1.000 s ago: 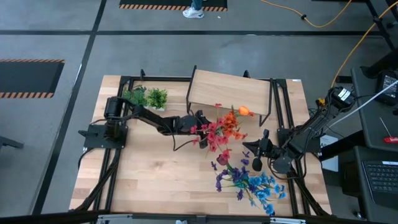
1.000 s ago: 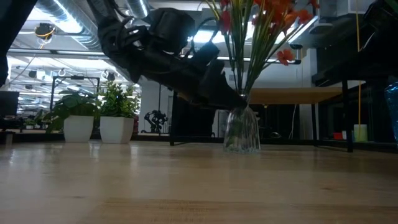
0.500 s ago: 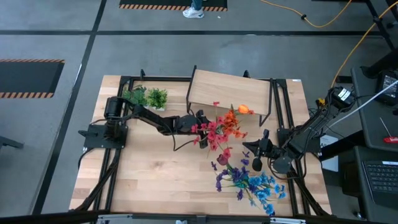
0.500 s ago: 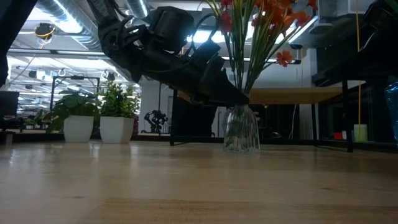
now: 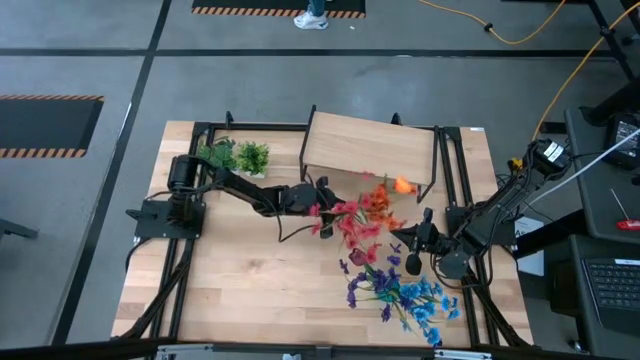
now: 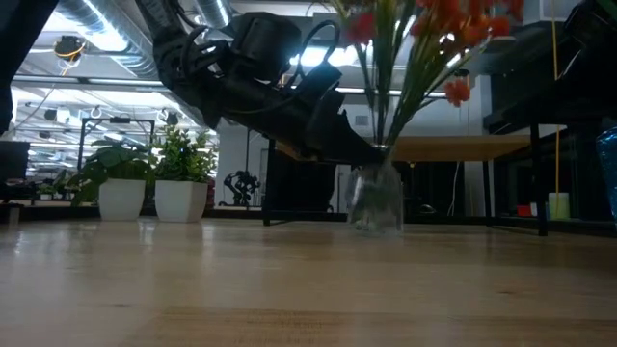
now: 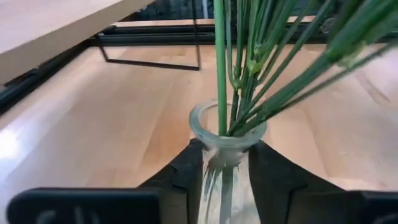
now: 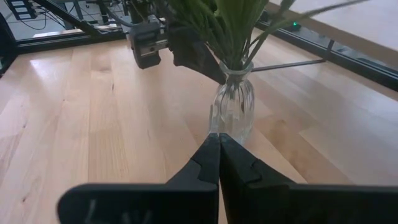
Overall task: Pick and place flowers into a vace then onto a shelf
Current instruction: Put the transparent vase on the shelf
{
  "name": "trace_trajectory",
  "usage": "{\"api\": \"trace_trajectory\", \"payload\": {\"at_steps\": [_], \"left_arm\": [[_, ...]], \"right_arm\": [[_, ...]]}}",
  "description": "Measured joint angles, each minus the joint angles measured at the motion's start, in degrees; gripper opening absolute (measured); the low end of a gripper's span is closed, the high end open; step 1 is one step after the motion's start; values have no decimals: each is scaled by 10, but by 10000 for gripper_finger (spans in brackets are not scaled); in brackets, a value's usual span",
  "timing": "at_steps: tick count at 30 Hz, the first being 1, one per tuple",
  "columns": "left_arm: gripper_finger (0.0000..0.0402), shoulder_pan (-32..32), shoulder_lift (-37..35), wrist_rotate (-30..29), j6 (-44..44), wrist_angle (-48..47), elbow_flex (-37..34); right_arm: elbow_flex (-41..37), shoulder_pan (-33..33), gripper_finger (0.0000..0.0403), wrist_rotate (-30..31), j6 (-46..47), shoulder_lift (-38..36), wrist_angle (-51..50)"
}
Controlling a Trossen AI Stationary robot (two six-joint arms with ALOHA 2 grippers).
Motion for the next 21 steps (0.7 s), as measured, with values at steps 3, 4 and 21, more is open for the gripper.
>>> {"api": "trace_trajectory", "payload": {"at_steps": [3, 4, 21], "left_arm": [[80, 0, 0, 22, 0, -2, 0], [76, 0, 0, 24, -1, -3, 0], [141, 0, 0, 24, -10, -1, 0]], "right_arm": [[0, 0, 2, 0, 0, 0, 0], [0, 0, 2, 0, 0, 0, 0], [0, 0, 2, -15, 2, 0, 0]]}}
